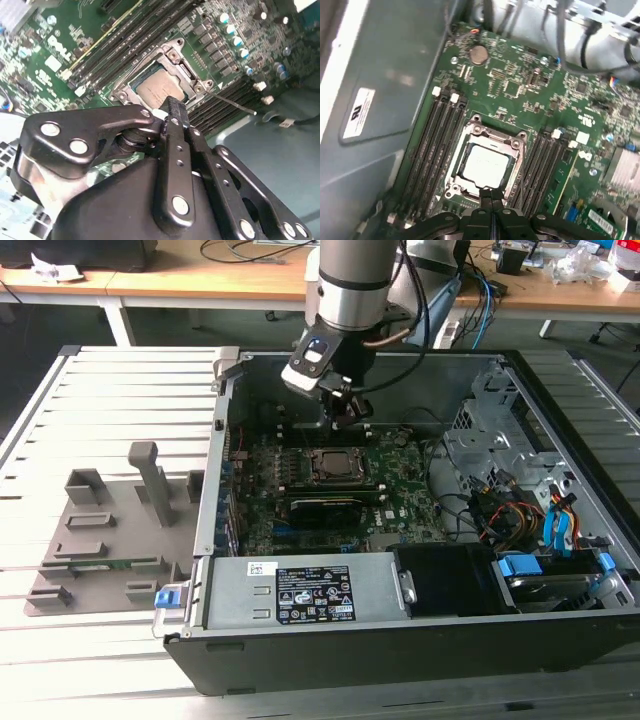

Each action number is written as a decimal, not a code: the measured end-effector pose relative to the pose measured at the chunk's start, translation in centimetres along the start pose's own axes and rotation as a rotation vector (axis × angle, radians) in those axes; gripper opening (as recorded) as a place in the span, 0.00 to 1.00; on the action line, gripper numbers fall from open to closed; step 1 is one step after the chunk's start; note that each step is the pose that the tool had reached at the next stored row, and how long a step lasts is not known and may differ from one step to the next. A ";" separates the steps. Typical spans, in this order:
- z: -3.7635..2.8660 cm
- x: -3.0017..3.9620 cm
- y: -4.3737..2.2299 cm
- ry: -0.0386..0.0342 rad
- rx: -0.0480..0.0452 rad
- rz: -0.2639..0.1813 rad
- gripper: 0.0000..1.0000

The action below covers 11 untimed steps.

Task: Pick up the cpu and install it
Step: 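Install the first cpu locking lever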

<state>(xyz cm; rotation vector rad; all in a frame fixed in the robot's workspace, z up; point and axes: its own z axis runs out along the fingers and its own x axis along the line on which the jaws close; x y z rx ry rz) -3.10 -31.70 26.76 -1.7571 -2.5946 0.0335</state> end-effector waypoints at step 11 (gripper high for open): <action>0.00 0.00 0.00 -0.0087 -0.0021 -0.395 0.11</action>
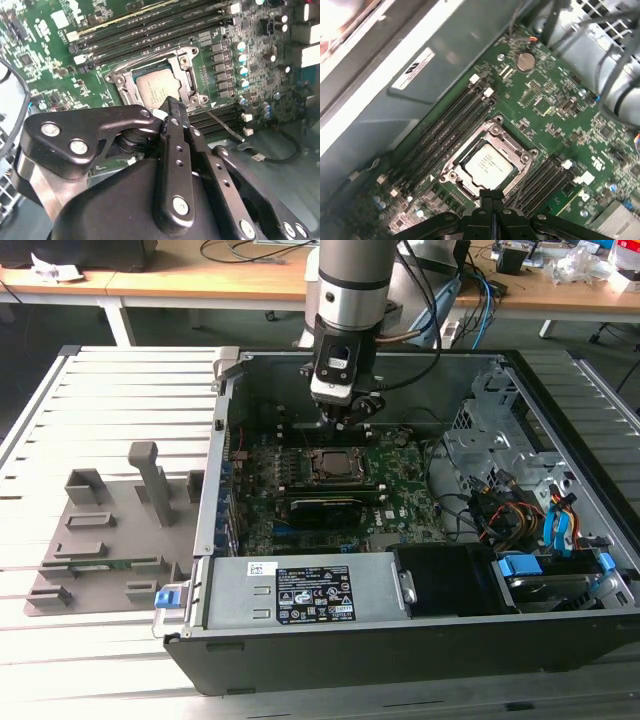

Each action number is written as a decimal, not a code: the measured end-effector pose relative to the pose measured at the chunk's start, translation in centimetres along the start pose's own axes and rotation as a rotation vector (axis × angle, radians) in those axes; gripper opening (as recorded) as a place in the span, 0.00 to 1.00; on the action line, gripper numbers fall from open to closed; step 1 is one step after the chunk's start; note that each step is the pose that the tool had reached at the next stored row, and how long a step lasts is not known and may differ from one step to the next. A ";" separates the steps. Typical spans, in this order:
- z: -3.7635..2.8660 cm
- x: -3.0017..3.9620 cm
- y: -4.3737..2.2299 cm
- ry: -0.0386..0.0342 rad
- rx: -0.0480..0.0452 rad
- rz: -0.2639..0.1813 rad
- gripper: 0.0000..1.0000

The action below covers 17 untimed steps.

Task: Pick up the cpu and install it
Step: 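Install the first cpu locking lever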

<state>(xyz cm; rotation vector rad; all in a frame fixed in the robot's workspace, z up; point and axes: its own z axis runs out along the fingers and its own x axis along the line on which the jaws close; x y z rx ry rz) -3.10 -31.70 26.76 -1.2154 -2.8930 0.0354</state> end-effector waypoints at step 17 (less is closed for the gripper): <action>0.00 0.00 0.00 -0.0116 -0.0030 -0.526 0.11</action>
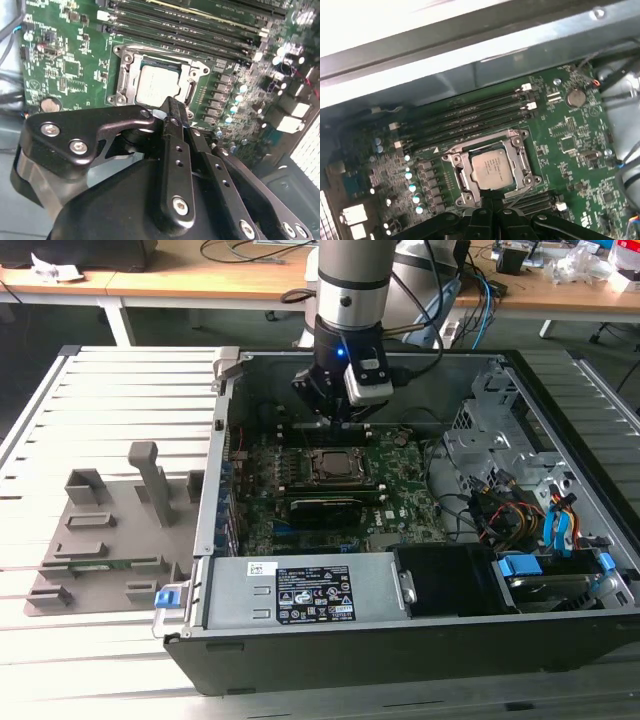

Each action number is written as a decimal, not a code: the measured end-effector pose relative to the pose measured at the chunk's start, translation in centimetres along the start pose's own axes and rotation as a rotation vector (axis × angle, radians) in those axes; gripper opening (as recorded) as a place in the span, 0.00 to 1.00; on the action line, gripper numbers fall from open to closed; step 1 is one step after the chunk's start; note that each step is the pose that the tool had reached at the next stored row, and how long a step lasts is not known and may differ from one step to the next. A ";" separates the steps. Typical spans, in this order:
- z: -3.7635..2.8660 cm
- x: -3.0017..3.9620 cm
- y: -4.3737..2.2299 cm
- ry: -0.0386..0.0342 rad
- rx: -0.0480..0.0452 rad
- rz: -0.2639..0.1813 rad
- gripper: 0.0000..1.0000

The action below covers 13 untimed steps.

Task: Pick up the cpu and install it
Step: 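Install the first cpu locking lever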

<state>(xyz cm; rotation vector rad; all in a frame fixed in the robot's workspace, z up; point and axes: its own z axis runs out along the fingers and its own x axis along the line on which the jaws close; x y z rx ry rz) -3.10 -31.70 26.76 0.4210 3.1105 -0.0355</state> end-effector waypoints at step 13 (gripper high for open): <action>0.00 0.00 0.00 0.0005 -0.0340 -0.304 0.11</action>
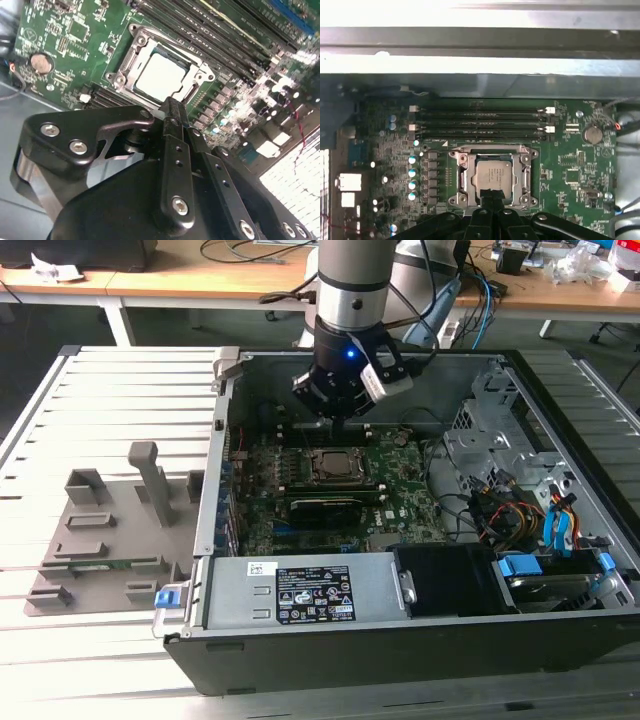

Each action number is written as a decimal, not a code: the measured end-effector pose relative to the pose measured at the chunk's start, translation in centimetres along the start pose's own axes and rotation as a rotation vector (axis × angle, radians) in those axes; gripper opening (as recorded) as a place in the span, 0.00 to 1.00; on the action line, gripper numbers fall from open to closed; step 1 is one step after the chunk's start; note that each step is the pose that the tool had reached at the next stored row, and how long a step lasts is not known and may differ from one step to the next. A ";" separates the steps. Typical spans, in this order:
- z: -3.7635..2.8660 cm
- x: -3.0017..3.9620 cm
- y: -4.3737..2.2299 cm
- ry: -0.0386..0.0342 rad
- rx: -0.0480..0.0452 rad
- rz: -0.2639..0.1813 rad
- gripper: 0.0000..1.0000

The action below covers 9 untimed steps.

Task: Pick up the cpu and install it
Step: 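Install the first cpu locking lever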

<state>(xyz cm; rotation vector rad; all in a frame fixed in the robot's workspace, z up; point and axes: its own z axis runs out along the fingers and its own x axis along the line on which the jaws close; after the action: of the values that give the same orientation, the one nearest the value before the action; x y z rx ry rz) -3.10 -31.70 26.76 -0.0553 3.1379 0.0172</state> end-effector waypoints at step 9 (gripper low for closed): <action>0.00 2.47 0.09 -0.0025 0.0004 -0.005 0.11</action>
<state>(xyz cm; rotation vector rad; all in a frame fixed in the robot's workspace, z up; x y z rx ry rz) -5.57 -31.70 26.75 -0.0628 3.1352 0.0166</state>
